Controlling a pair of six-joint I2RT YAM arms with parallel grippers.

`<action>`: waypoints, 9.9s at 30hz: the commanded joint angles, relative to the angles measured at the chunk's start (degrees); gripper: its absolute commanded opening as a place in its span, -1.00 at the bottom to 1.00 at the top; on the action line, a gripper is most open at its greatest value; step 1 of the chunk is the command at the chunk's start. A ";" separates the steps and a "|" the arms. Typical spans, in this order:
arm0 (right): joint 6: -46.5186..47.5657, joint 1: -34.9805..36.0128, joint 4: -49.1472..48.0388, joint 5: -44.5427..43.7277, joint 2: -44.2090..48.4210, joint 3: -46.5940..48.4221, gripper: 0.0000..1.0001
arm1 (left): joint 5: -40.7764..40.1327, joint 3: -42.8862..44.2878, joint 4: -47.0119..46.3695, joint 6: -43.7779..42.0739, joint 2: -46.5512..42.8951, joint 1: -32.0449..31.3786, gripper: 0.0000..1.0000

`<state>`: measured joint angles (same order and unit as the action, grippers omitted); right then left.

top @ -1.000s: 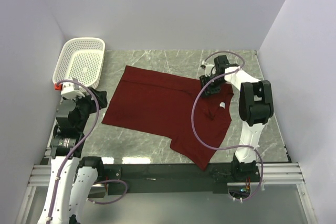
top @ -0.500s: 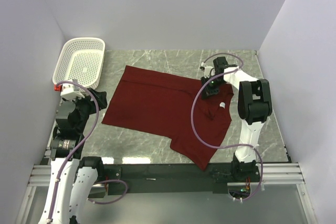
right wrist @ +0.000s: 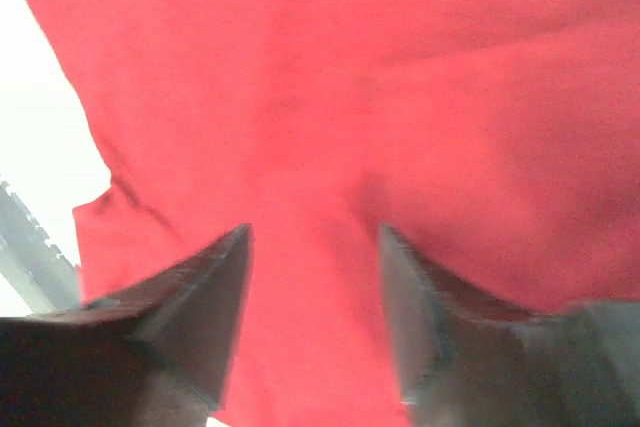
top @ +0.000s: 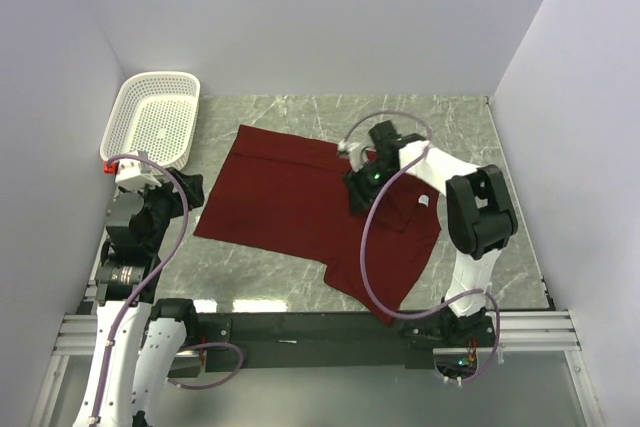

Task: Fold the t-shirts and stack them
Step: Fold the tshirt

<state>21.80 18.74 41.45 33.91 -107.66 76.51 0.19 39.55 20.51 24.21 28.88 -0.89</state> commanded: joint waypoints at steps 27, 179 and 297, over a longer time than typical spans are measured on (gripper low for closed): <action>28.13 -1.78 -1.19 5.65 41.03 -29.13 0.32 | 0.45 -5.10 14.55 32.74 27.79 0.09 0.58; 28.47 -0.81 -13.32 -10.27 33.91 -30.19 -0.95 | -8.89 -8.62 6.57 43.29 32.36 0.18 0.13; 14.50 -7.32 -12.89 -19.06 42.62 -12.53 -1.00 | -7.22 36.30 5.33 25.72 75.97 -1.05 -0.99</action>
<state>37.10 12.10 31.31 15.46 -64.60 60.99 -7.11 73.14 26.09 51.16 104.14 -1.63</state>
